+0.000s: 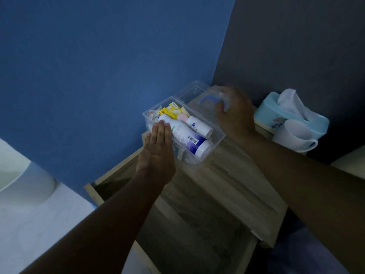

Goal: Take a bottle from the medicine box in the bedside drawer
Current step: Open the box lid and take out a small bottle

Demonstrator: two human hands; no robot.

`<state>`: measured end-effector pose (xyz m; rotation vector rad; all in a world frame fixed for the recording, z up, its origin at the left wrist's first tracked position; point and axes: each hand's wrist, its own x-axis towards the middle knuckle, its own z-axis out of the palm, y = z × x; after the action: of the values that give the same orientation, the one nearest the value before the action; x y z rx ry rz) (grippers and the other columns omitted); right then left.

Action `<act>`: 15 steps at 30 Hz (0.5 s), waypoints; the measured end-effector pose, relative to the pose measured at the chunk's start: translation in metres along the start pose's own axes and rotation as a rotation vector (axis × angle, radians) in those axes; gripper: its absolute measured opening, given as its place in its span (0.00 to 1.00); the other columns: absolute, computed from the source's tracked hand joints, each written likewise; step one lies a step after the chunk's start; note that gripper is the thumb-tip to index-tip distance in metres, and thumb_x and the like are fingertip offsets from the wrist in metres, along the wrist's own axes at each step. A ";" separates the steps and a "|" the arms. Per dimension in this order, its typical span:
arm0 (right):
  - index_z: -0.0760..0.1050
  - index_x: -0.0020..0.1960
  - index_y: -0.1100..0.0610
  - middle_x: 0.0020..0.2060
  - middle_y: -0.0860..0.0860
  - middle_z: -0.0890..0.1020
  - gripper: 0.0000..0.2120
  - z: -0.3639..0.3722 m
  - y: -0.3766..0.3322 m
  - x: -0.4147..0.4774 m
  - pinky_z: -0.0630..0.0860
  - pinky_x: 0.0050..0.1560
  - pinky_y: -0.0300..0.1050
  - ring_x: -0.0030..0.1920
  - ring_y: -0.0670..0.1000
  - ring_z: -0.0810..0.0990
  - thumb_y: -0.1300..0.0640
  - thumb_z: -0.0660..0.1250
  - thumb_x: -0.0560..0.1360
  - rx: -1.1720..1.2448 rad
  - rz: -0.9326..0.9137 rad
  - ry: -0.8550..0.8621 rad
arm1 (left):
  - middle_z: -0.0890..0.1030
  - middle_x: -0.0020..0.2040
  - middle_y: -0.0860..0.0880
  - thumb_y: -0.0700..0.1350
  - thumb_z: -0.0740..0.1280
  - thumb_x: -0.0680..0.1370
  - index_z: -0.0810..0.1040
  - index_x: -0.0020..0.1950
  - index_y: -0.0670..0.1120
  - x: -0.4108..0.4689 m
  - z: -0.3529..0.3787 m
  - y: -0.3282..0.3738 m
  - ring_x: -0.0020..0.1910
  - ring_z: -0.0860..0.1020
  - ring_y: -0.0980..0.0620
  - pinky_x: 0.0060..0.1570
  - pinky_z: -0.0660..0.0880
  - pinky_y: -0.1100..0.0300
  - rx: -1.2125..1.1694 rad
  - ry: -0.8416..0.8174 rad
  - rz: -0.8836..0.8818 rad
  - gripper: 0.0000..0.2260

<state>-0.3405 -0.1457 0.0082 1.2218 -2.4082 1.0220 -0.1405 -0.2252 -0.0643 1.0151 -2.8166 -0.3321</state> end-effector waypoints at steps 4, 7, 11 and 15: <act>0.81 0.60 0.61 0.54 0.57 0.84 0.14 0.019 -0.033 0.025 0.74 0.55 0.43 0.53 0.54 0.81 0.64 0.66 0.75 0.040 -0.266 -0.423 | 0.39 0.81 0.43 0.40 0.61 0.76 0.38 0.80 0.43 -0.001 0.003 -0.001 0.79 0.38 0.43 0.75 0.40 0.49 0.001 0.027 0.008 0.40; 0.82 0.62 0.55 0.58 0.52 0.83 0.15 0.036 -0.043 0.038 0.72 0.55 0.41 0.53 0.46 0.75 0.59 0.70 0.75 -0.082 -0.336 -0.678 | 0.38 0.80 0.43 0.41 0.60 0.77 0.37 0.79 0.43 0.000 0.005 -0.002 0.79 0.38 0.43 0.74 0.38 0.49 0.021 0.031 0.015 0.39; 0.85 0.57 0.56 0.55 0.53 0.85 0.13 0.046 -0.050 0.048 0.69 0.51 0.36 0.54 0.48 0.80 0.61 0.72 0.74 -0.162 -0.412 -0.761 | 0.37 0.80 0.42 0.41 0.59 0.77 0.37 0.79 0.43 -0.001 0.005 -0.003 0.79 0.37 0.43 0.73 0.36 0.50 0.012 0.036 0.019 0.38; 0.86 0.53 0.58 0.50 0.55 0.87 0.10 0.053 -0.049 0.054 0.72 0.48 0.38 0.50 0.50 0.84 0.59 0.73 0.73 -0.190 -0.420 -0.818 | 0.36 0.80 0.42 0.42 0.56 0.78 0.35 0.79 0.41 -0.004 0.002 -0.002 0.79 0.37 0.43 0.77 0.41 0.47 0.032 0.042 0.029 0.37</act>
<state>-0.3306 -0.2344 0.0204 2.2517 -2.4748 0.1557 -0.1366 -0.2241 -0.0671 0.9744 -2.8049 -0.2600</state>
